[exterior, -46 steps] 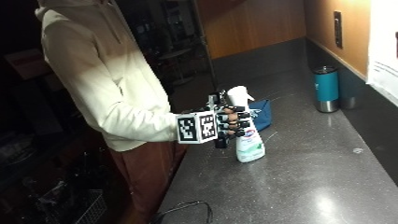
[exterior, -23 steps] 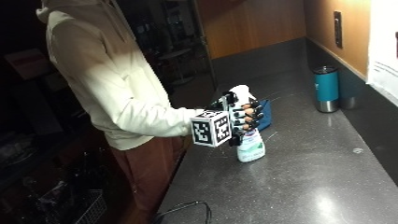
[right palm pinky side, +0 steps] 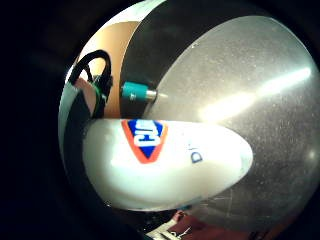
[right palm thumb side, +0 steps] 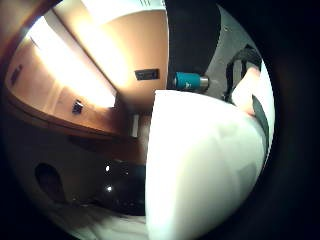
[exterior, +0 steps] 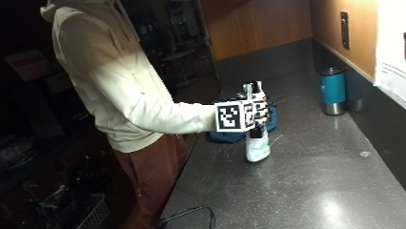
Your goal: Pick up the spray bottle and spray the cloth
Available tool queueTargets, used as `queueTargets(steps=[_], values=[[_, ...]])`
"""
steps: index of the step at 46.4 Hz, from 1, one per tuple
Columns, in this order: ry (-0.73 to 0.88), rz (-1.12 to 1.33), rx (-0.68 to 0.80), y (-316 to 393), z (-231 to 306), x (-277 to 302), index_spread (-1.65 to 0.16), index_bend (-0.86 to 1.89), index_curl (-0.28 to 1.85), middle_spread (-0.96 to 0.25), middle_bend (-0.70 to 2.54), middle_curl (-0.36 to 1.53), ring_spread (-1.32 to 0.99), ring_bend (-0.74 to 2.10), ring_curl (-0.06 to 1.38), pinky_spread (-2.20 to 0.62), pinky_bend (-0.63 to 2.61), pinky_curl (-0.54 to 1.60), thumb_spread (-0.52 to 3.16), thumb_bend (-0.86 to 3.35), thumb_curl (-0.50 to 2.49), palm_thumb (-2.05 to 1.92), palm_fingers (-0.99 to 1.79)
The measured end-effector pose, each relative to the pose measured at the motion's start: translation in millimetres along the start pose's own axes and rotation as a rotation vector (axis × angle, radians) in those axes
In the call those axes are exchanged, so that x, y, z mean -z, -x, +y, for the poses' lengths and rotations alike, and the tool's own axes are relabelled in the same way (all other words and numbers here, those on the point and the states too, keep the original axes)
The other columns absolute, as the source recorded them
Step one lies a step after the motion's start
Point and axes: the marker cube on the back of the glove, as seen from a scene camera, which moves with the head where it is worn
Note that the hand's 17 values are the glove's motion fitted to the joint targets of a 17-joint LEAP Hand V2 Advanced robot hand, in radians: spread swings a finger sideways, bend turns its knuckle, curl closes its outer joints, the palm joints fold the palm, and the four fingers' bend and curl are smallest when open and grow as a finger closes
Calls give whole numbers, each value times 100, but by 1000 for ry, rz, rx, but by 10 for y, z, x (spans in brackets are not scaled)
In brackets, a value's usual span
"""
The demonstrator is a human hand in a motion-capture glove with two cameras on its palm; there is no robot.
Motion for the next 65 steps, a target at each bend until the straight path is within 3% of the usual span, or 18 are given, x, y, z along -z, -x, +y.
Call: queueTargets(steps=[29, 39, 44, 50, 65], values=[[535, 841, 259, 867, 110, -974, -19, 39, 52, -13, 52, 51, -21, 50, 46, -28, 32, 39, 6, -3, 69, 103, 137], [532, 1234, 261, 1151, 160, -1336, -19, 41, 53, -12, 54, 51, -21, 51, 47, -28, 33, 39, 1, -3, 70, 102, 136], [665, 1247, 384, 1372, 312, -1610, -18, 41, 53, -12, 54, 51, -20, 51, 47, -29, 33, 39, -1, -4, 71, 101, 136], [704, 1392, 441, 1436, 408, -1807, -18, 42, 53, -12, 55, 51, -21, 52, 47, -29, 33, 40, -2, -3, 71, 101, 136], [717, 1500, 432, 1248, 581, -2118, -18, 43, 53, -12, 56, 51, -21, 53, 47, -29, 34, 40, -4, -3, 72, 101, 136]])
